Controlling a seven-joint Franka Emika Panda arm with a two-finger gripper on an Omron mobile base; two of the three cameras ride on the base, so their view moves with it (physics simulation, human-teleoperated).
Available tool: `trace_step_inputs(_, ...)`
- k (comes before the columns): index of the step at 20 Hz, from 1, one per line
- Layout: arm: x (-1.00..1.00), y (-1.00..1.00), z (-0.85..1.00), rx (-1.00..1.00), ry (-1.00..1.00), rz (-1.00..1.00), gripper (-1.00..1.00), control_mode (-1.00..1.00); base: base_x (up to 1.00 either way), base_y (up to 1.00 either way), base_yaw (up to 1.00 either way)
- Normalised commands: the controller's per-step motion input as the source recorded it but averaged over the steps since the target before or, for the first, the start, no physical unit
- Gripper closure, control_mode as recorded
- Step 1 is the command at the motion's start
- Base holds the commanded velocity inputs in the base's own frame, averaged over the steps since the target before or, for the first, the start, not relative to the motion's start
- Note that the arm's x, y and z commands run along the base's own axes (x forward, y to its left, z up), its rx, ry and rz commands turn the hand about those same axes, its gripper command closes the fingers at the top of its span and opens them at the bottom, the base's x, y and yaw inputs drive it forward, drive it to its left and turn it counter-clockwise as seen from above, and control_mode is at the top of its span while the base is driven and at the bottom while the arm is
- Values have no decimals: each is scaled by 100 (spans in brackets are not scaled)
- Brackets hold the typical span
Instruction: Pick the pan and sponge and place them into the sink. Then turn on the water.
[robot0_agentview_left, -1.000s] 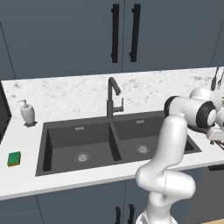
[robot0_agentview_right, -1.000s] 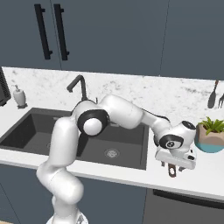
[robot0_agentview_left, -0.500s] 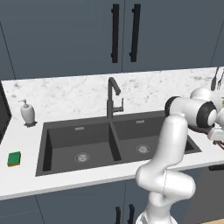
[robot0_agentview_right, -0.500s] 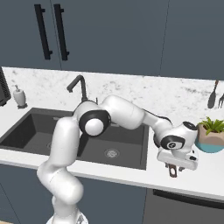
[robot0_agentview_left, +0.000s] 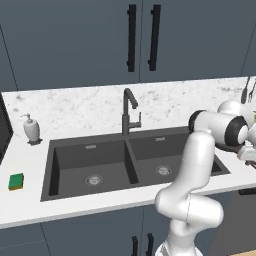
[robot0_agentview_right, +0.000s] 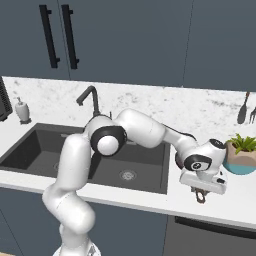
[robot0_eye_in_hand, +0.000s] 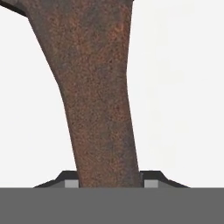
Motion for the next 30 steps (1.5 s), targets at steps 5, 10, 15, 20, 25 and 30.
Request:
trace_step_inputs(5,-9,19,5,0,-2,1,100,-100,0,0,0)
trace_step_inputs(10,-10,35,29,0,-14,7,100,-100,0,0,0)
trace_step_inputs(15,-2,54,18,0,-6,11,100,-100,0,0,0)
trace_step_inputs(20,3,86,6,0,0,15,100,-100,0,0,0)
trace_step_inputs(25,16,81,16,0,0,15,100,-100,0,0,0)
trace_step_inputs(30,45,88,1,0,0,17,100,-100,0,0,0)
